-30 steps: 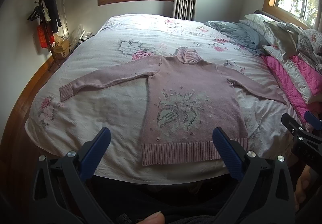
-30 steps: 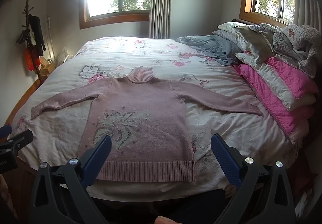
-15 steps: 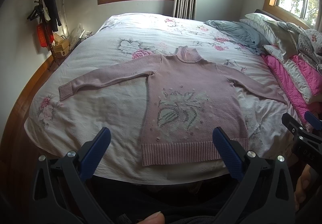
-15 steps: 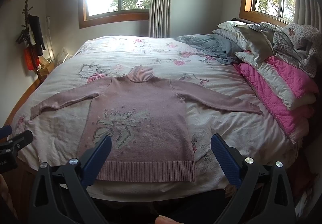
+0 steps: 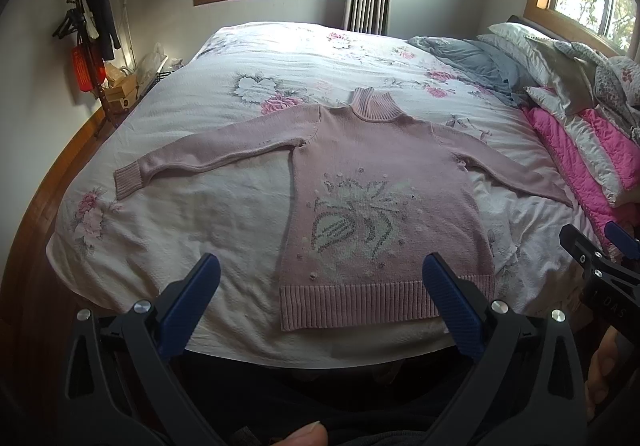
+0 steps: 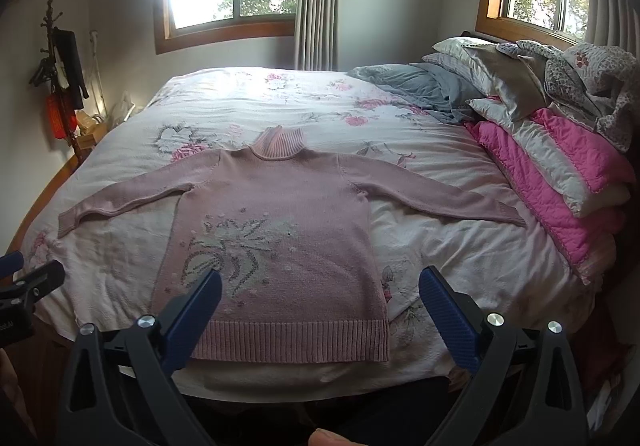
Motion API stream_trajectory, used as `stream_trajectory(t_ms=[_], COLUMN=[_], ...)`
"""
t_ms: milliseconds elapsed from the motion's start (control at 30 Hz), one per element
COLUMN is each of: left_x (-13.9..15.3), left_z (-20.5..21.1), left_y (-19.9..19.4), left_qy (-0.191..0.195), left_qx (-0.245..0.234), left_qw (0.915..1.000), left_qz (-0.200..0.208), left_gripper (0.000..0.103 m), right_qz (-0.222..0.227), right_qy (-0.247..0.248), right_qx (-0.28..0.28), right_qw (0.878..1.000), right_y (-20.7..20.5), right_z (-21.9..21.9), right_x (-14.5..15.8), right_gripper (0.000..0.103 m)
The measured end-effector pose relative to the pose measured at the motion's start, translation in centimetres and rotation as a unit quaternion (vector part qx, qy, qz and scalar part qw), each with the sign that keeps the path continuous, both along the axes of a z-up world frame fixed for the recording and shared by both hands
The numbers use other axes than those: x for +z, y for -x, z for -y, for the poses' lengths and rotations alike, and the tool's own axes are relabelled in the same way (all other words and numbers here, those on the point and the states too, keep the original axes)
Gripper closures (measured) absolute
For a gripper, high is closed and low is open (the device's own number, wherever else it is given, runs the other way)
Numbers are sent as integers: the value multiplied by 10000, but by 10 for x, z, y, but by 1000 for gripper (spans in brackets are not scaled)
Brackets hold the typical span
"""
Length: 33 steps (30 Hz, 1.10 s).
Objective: Fold small clothes
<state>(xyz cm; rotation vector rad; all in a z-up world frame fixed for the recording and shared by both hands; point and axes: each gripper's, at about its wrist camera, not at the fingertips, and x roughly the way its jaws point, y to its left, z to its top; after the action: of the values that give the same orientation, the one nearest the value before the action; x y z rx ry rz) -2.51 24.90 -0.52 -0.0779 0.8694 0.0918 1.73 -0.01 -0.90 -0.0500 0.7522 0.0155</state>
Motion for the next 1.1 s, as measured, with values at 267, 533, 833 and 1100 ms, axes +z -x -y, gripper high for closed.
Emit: stream_trajectory(t_ms=[267, 533, 833, 1100], left_x=[-12, -34, -63, -92], left_z=[-2, -10, 30, 55], left_y=[-10, -44, -101, -127], left_qy=[10, 695, 1140, 1290], left_qx=[58, -330, -1275, -1405], left_qw=[9999, 9957, 9850, 9814], left_qz=[-122, 518, 222, -238], left_gripper=[3, 3, 3, 3], right_qz=[-55, 395, -455, -199], right_qy=[-2, -363, -2107, -4213], right_qx=[-7, 235, -1514, -3121], right_qw=[10000, 9983, 9647, 8513], right_y=[-7, -41, -136, -188], right_z=[0, 37, 250, 457], right_x=[-4, -34, -123, -202], right_gripper=[4, 4, 14, 39])
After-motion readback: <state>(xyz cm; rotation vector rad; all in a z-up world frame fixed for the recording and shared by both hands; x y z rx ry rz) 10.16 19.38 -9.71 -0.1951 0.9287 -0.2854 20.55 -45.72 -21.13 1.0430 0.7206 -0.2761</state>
